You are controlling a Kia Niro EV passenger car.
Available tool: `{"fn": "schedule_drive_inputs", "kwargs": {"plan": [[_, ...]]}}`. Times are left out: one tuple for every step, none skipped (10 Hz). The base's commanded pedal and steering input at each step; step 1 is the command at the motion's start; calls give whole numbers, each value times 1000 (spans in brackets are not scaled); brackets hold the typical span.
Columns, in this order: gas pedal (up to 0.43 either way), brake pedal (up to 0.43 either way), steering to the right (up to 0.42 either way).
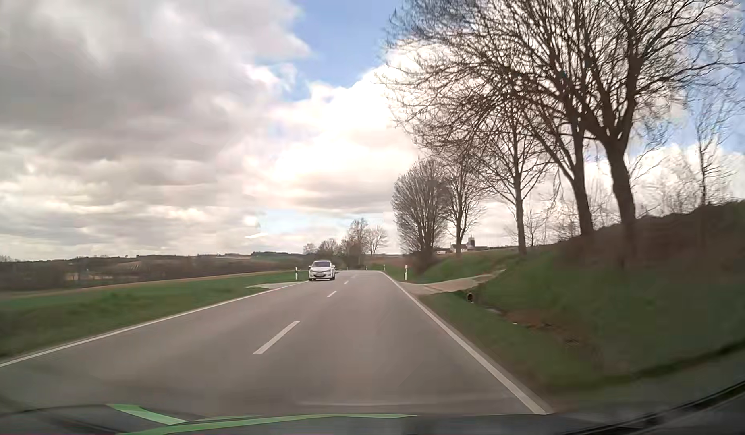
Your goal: Follow the waypoints while adhering to traffic rules and regulations
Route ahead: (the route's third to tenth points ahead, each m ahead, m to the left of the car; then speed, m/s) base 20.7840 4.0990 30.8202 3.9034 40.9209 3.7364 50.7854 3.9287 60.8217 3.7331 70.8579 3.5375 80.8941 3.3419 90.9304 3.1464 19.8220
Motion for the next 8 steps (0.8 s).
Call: {"fn": "schedule_drive_inputs", "kwargs": {"plan": [[240, 0, 3], [240, 0, 2], [240, 0, 2], [240, 0, 2], [240, 0, 2], [240, 0, 2], [240, 0, 2], [228, 0, 1]]}}
